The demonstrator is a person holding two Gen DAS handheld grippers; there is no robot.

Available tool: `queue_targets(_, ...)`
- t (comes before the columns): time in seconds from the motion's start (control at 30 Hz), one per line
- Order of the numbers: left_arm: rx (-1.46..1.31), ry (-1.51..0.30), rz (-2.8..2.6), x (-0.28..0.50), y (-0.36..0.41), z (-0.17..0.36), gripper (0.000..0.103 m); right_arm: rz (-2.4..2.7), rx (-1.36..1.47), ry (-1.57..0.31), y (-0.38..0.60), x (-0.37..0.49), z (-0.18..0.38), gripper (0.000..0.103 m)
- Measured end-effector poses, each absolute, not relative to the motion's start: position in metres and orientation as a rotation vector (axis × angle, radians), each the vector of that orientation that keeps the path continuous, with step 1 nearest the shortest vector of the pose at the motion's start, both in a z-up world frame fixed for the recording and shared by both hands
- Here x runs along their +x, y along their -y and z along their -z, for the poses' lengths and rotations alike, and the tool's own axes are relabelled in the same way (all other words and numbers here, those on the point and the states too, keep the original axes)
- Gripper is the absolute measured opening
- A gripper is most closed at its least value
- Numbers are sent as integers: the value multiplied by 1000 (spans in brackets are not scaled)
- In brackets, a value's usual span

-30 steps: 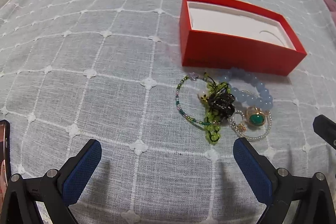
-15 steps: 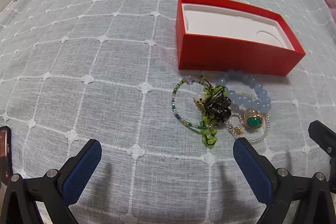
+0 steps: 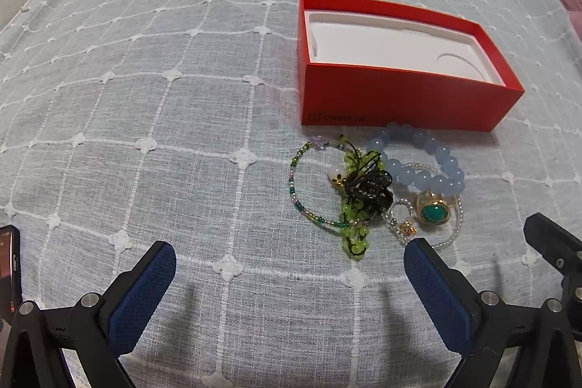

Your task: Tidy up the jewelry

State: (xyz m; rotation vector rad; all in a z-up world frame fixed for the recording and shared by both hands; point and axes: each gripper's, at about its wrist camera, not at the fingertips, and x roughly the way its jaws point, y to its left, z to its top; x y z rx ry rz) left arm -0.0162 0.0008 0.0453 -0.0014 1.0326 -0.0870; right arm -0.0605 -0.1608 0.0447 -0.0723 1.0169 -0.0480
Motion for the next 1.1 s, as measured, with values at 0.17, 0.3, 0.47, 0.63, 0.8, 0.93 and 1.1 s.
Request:
queue_targets(0.17,2,-1032,79,-15,-3,-45,103,48,-73,-1030,160,-59,-41,103)
queue_targets(0.3,5,-1031,79,-14,-3,-44,103,44,-79,-1030,160,-59,-41,103)
queue_targets(0.47,16,-1031,74,-14,-4,-42,103,46,-80,-1032,160,-59,-40,103)
queue_targets(0.63,19,-1034,73,-13,-5,-42,103,46,-82,-1035,160,-58,-40,103)
queue_targets(0.8,25,-1034,77,-14,-4,-42,103,45,-83,-1038,161,-57,-40,103)
queue_targets(0.93,30,-1037,84,-14,-4,-42,103,45,-83,-1038,162,-57,-40,103)
queue_targets(1.1,36,-1038,88,-14,-5,-42,103,58,-90,-1036,162,-57,-41,103)
